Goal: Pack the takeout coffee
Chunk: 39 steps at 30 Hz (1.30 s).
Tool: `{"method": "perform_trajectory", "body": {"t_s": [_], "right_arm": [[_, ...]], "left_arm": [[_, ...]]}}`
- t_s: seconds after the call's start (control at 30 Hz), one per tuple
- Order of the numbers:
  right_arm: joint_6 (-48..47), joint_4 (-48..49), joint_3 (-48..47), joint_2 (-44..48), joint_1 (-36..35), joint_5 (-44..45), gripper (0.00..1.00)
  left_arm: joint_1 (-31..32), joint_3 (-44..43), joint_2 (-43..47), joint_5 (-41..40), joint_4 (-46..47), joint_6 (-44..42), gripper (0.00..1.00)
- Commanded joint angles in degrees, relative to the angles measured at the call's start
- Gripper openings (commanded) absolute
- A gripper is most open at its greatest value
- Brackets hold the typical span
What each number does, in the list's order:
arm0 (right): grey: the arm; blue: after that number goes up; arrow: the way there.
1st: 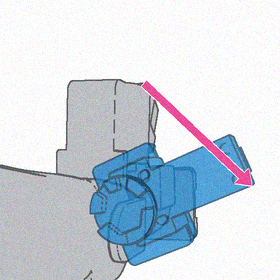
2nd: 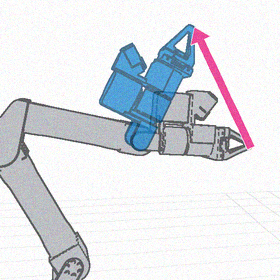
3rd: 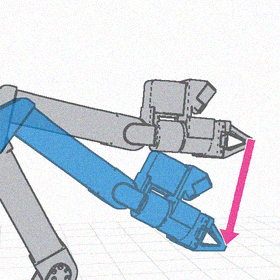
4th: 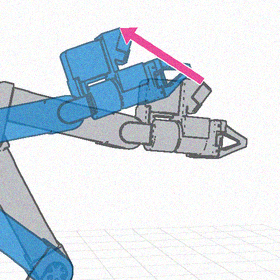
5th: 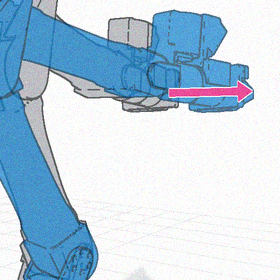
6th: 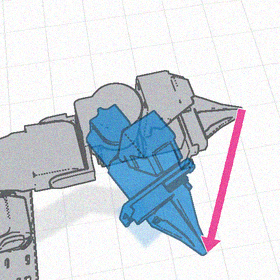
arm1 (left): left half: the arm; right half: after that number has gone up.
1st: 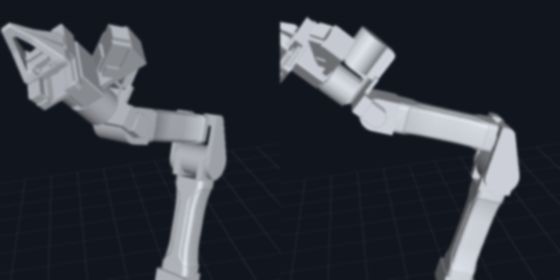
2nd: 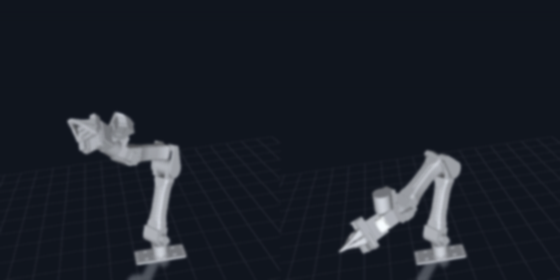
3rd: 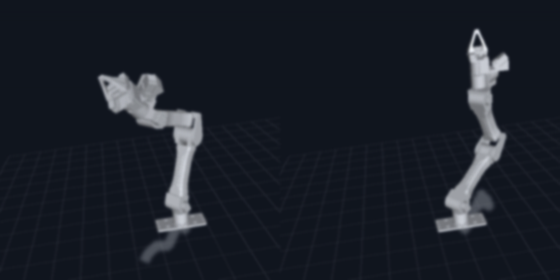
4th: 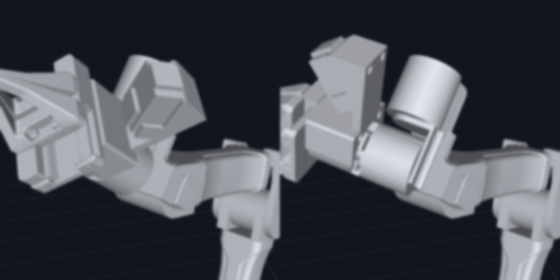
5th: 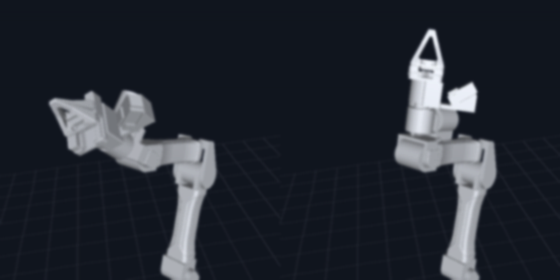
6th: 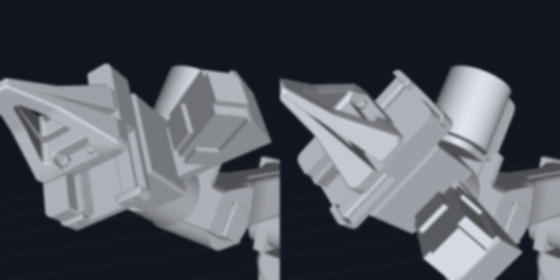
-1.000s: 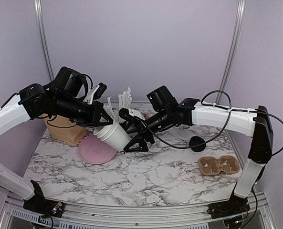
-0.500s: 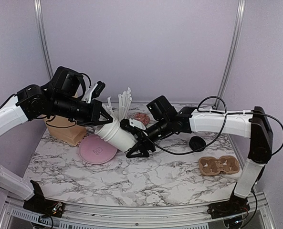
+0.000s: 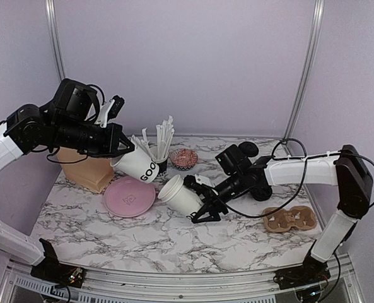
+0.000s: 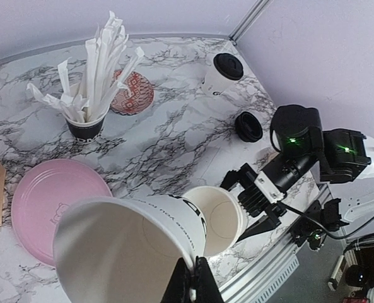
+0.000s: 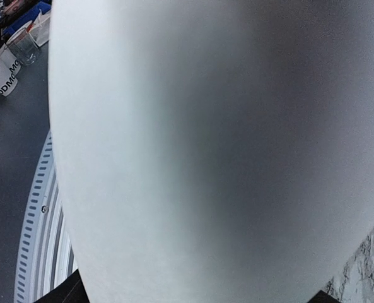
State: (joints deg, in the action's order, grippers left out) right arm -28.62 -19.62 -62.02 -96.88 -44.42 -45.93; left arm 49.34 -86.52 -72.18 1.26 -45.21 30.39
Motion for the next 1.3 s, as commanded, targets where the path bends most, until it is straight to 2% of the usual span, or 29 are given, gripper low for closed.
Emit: {"method": "perform_trajectory", "body": {"t_s": [0.0, 0.07, 0.2, 0.47, 0.73, 1.0, 1.03, 1.17, 1.27], "right_arm": [[-1.31, 3.72, 1.39, 2.52, 2.29, -5.3, 0.73], [-1.71, 3.76, 2.14, 3.33, 3.65, -7.2, 0.73], [-2.43, 2.34, 2.6, 6.54, 7.7, -10.27, 0.73], [-2.07, 2.85, 4.17, 15.57, 17.87, -13.46, 0.73], [1.63, 6.06, 5.15, 19.55, 25.08, -17.24, 0.73], [2.02, 6.53, 6.12, 20.83, 26.76, -17.69, 0.73], [2.25, 7.1, 6.43, 20.91, 26.76, -17.7, 0.73], [2.58, 8.0, 7.4, 21.12, 26.76, -17.79, 0.73], [1.83, 7.94, 7.82, 21.21, 26.76, -17.7, 0.73]], "left_arm": [[0.08, -2.3, -1.26, -10.34, -8.51, -1.69, 0.0], [0.11, -1.46, -2.66, -12.51, -11.79, -2.69, 0.0], [1.25, 2.77, -5.7, -9.71, -12.39, -3.27, 0.0], [11.1, 4.07, -15.16, -10.47, -5.65, -7.32, 0.0], [22.22, -4.89, -30.99, -16.73, -1.07, -14.7, 0.0], [25.92, -10.04, -38.81, -15.04, 0.22, -17.16, 0.0], [26.02, -10.07, -39.04, -14.93, 0.25, -17.16, 0.01], [26.68, -10.34, -38.54, -14.7, 0.23, -17.76, 0.32], [27.38, -11.67, -36.0, -13.31, -0.04, -18.56, 0.42]]}}
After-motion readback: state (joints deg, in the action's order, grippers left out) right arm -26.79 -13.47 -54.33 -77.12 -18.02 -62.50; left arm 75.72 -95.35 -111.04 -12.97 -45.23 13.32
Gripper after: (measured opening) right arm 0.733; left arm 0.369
